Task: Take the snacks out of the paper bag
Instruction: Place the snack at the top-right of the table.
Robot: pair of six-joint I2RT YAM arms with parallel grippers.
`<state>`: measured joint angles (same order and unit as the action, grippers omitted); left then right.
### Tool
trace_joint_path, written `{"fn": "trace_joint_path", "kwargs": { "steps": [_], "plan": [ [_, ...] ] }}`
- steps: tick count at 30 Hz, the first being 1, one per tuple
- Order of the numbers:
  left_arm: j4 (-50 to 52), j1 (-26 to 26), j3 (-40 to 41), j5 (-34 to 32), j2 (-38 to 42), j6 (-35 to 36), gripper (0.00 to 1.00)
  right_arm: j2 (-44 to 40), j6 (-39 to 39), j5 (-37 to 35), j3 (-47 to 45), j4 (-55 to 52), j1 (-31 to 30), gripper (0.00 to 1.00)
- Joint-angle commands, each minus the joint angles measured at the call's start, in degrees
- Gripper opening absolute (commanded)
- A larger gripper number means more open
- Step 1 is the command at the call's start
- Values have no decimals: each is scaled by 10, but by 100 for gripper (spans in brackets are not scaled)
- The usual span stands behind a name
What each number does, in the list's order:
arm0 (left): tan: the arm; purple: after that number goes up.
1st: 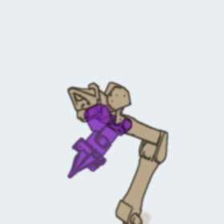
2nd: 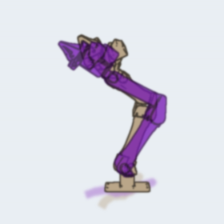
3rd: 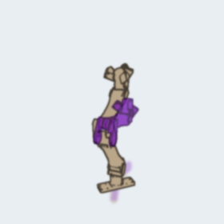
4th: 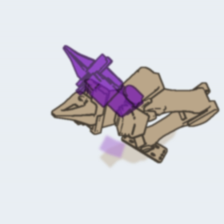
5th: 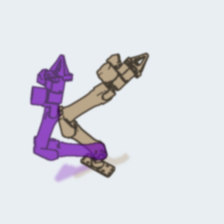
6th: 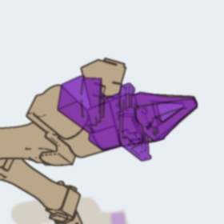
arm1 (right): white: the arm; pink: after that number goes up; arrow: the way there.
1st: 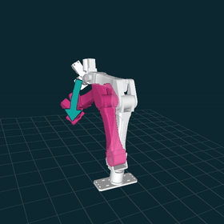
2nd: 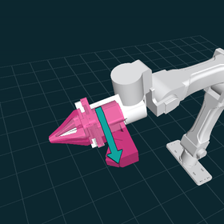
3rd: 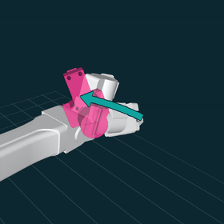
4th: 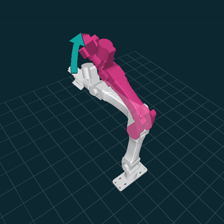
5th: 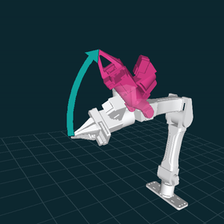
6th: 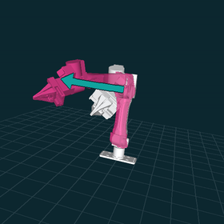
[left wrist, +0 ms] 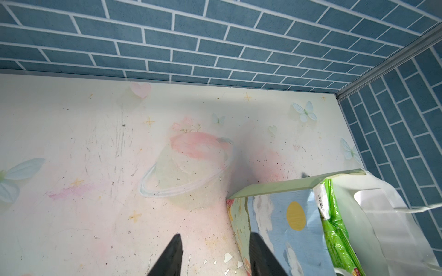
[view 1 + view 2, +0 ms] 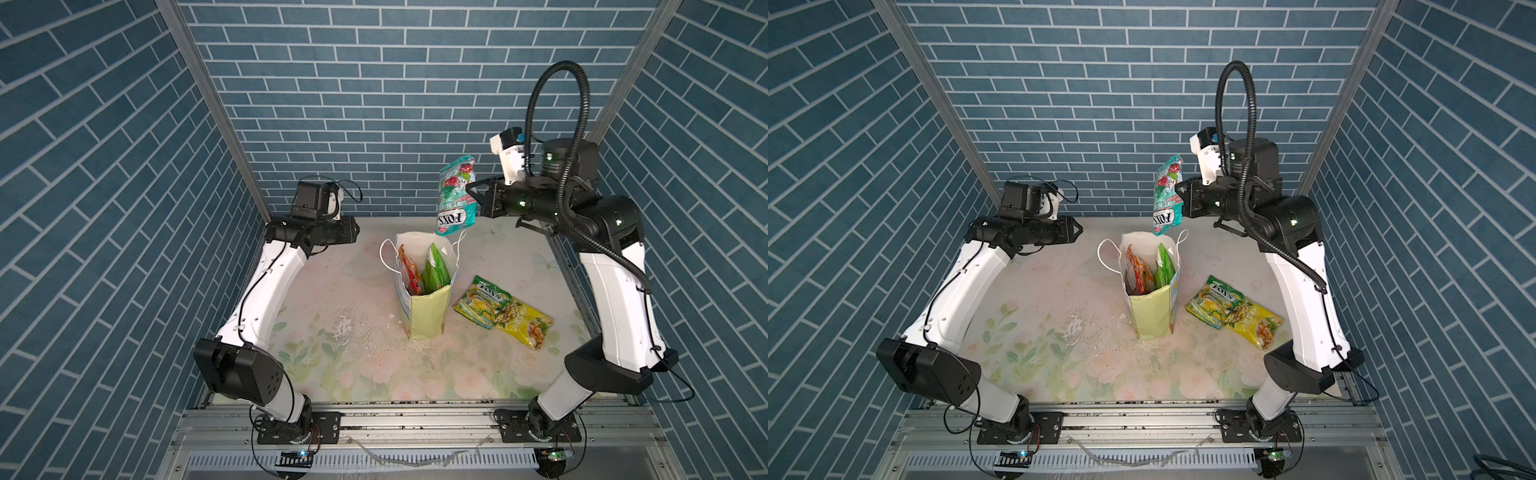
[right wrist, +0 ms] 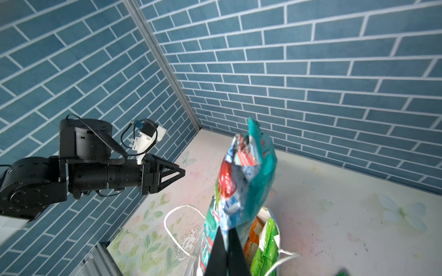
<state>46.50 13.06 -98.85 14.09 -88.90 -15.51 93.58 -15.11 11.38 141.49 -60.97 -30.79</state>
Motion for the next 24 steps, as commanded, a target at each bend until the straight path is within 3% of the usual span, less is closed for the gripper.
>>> {"fn": "trace_joint_path", "kwargs": {
  "steps": [1,8,11,14,19,24],
  "plan": [
    [20,3,-25,-8,2,13,47,-39,14,-51,-5,-2,26,0],
    [47,6,-36,-20,8,24,48,-74,10,-171,-79,-89,75,0],
    [59,7,-36,-30,10,28,47,-82,4,-187,-141,-105,105,0],
    [61,10,-34,-37,16,30,48,-85,7,-180,-235,-84,129,0],
    [85,19,-59,-47,20,41,48,-84,-18,-93,-407,38,152,0],
    [131,43,-100,-76,14,60,48,-51,-46,-43,-479,147,155,0]
  ]
}}
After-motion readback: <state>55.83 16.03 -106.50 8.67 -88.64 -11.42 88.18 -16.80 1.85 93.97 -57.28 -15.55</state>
